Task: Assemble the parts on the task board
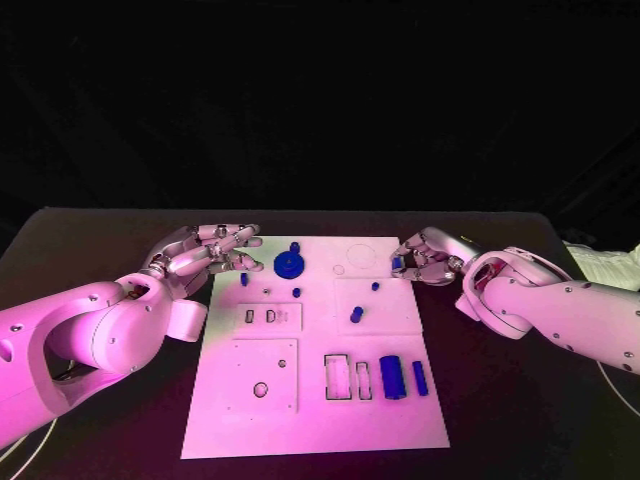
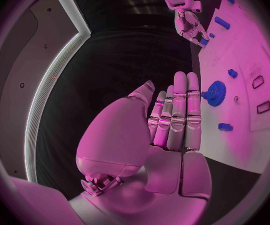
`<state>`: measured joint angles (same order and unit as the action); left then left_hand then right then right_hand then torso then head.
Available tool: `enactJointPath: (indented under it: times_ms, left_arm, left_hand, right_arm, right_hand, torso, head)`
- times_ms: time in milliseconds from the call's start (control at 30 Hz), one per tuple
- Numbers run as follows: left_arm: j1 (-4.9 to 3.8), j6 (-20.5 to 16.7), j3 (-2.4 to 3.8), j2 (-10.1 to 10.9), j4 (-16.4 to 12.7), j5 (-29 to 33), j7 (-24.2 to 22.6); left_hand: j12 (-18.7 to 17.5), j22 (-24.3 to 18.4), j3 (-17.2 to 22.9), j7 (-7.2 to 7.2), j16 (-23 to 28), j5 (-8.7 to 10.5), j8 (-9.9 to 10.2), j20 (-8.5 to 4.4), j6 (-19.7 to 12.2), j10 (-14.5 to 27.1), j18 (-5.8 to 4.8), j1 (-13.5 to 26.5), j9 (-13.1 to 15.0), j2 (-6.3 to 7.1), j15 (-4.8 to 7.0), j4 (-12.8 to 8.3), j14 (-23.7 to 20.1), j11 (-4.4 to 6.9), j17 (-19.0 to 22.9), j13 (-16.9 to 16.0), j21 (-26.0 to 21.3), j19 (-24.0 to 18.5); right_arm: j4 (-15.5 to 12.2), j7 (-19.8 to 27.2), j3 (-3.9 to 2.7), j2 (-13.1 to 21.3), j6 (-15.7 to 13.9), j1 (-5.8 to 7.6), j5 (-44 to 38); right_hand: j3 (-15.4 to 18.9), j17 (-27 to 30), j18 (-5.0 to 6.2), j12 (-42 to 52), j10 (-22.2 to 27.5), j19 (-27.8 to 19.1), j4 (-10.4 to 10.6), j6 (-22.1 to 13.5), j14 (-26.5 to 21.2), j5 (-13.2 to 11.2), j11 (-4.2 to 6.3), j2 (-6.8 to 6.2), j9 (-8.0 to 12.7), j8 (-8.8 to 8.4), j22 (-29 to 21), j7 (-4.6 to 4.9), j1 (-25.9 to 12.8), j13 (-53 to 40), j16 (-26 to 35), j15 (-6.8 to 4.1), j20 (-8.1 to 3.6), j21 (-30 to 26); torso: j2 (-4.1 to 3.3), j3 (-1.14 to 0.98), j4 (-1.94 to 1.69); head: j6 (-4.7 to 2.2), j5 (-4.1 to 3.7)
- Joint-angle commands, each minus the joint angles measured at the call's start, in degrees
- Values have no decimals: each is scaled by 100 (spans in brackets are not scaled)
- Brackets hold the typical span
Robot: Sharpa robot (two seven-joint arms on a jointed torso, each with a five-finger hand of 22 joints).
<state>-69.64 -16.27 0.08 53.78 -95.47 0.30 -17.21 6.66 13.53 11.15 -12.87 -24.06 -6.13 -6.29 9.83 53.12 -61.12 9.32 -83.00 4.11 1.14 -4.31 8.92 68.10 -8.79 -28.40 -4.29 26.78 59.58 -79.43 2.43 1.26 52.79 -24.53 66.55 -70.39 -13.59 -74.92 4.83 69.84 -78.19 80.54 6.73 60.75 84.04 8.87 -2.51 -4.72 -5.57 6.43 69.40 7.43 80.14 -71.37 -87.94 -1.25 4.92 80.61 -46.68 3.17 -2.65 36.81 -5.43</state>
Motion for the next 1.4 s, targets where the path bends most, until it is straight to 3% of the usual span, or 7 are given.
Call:
enactJointPath:
  times_ms: [33,233,500,833,900,1133,1400]
  left_arm:
    - [-4,107,3,-6,-10,-20,-19]
    - [-4,107,3,-5,-8,-20,-17]
    - [-4,108,3,-4,-10,-20,-15]
    - [-4,101,2,-5,-1,-20,-9]
    - [-4,108,2,-12,15,-20,-9]
    - [-3,122,1,-68,35,-20,-11]
    - [-3,101,0,-149,114,-20,-34]
  left_hand:
    - [35,6,-6,-7,-25,-5,-31,10,-42,49,82,31,8,-15,4,-36,-51,3,-7,-2,-10,-48]
    - [35,6,-6,-7,-25,-5,-31,10,-42,49,82,31,8,-15,4,-36,-51,3,-7,-2,-10,-48]
    - [35,6,-6,-7,-25,-5,-31,10,-42,49,82,31,8,-15,4,-36,-51,3,-7,-2,-10,-48]
    - [35,6,-6,-7,-25,-5,-31,10,-42,49,82,31,8,-15,4,-36,-51,3,-7,-2,-10,-48]
    - [46,11,-7,-6,-30,-3,-38,13,-44,51,84,43,9,-18,3,-38,-55,3,-13,-3,-6,-53]
    - [46,11,-7,-6,-30,-3,-38,13,-44,51,84,43,9,-18,3,-38,-55,3,-13,-3,-6,-53]
    - [46,11,-7,-6,-30,-3,-38,13,-44,51,84,43,9,-18,3,-38,-55,3,-13,-3,-6,-53]
  right_arm:
    - [-5,77,1,-9,-4,-5,16]
    - [-10,83,0,-8,-153,-5,59]
    - [-101,-104,-29,8,-402,6,138]
    - [-751,-605,-61,-39,-389,156,129]
    - [-955,-798,-61,-157,-379,183,5]
    - [-1287,-1197,-56,-607,-227,198,-617]
    - [-1215,-1601,-2,-1155,73,174,-1301]
  right_hand:
    - [-62,-1178,-70,148,-102,3,-99,188,523,-163,67,155,-47,97,24,-77,75,-118,-29,-82,-70,45]
    - [-158,-1204,-74,197,-140,12,-210,400,529,-385,154,316,-130,228,38,-187,147,-177,-41,-156,-141,51]
    - [-168,-1221,-77,207,-155,20,-229,417,533,-485,179,376,-166,257,51,-215,99,-198,-50,-183,-173,56]
    - [-145,-1146,-66,68,-78,-7,-224,376,516,-456,180,386,-187,250,-13,-211,6,-89,-7,-192,-190,25]
    - [-134,-1121,-64,11,-46,-13,-210,350,510,-429,174,389,-191,240,-29,-201,-43,-46,8,-189,-191,16]
    - [-131,-1097,-63,-73,-1,-14,-203,328,504,-412,171,395,-193,229,-33,-196,-75,24,22,-187,-191,12]
    - [-140,-1082,-62,-99,11,-16,-213,321,501,-393,172,402,-196,226,-39,-198,-72,44,31,-187,-191,8]
  torso:
    - [3,3,0]
    - [2,2,-4]
    - [4,3,0]
    - [16,4,8]
    - [24,7,13]
    - [56,26,-9]
    - [101,52,-23]
  head:
    - [1,1]
    - [10,-1]
    - [1,2]
    - [-49,15]
    - [-73,45]
    - [-35,168]
    - [-2,318]
